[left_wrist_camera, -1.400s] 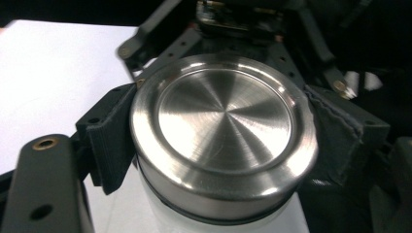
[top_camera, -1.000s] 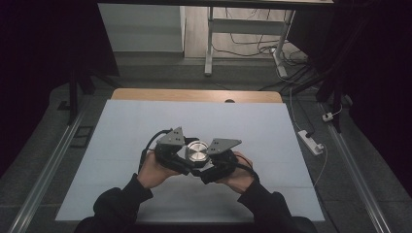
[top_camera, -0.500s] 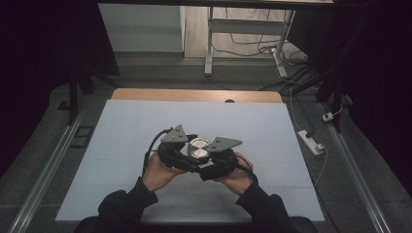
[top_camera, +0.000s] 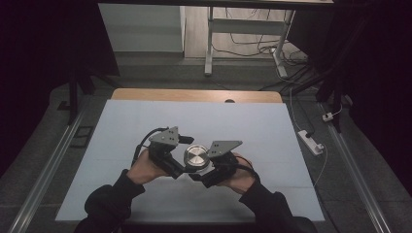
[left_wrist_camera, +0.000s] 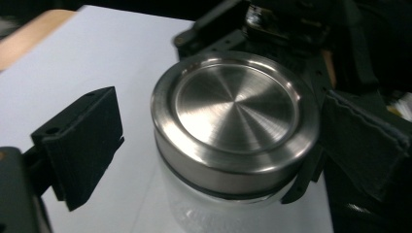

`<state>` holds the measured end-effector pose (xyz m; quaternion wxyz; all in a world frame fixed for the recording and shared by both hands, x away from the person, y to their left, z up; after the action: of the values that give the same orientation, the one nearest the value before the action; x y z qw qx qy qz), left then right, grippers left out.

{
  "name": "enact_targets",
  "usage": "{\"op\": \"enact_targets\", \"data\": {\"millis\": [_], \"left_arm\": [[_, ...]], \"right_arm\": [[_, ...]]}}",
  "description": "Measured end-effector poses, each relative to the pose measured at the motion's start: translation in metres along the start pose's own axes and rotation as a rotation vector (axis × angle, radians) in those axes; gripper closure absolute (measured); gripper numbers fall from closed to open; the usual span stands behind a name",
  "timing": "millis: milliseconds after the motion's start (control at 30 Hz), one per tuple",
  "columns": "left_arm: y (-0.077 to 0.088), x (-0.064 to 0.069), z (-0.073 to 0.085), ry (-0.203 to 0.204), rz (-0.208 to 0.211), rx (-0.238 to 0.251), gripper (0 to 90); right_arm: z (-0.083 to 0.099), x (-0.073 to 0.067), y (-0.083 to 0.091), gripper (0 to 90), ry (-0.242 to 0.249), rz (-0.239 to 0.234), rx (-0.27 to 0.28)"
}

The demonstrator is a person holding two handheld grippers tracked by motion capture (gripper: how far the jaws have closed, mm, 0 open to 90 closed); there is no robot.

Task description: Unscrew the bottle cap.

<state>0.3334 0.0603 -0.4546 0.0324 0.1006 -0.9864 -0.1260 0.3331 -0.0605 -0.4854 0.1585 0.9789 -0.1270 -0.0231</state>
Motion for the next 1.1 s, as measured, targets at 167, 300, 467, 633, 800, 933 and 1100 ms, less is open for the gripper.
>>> {"op": "enact_targets", "data": {"millis": [167,300,467,633,800,933,1100], "left_arm": [[0.0,0.004,0.003,-0.024,0.053,-0.001,8.6],[0.001,0.007,0.003,-0.047,0.081,0.005,16.0],[-0.003,0.006,0.0,-0.032,-0.007,0.014,18.5],[-0.013,0.004,-0.003,0.004,-0.153,0.015,19.1],[-0.021,0.002,-0.003,0.033,-0.29,0.014,19.1],[-0.026,0.001,-0.003,0.05,-0.365,0.022,19.1],[-0.024,-0.002,-0.006,0.067,-0.314,0.021,9.3]], "right_arm": [[0.001,-0.006,-0.001,14.7,0.027,-0.05,-0.018],[0.002,-0.007,-0.001,14.7,0.038,-0.064,-0.026],[0.001,-0.003,-0.001,14.7,0.023,-0.021,-0.017],[0.001,0.005,-0.001,14.7,0.008,0.075,-0.015],[0.003,0.013,-0.002,14.7,-0.003,0.169,-0.017],[0.004,0.016,-0.003,14.7,-0.022,0.235,-0.014],[0.005,0.018,-0.002,14.7,-0.041,0.239,-0.005]]}}
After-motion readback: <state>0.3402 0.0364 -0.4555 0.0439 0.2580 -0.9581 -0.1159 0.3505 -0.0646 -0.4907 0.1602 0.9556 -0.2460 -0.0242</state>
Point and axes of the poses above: each handheld gripper's, and its own axes: y roughly backward along the jaws, z roughly out of its underside, x roughly to its right, the point moved 6 cm from there along -y, roughly forward along the jaws, and after that the axes turned 15 degrees about x, right-handed, at the moved point
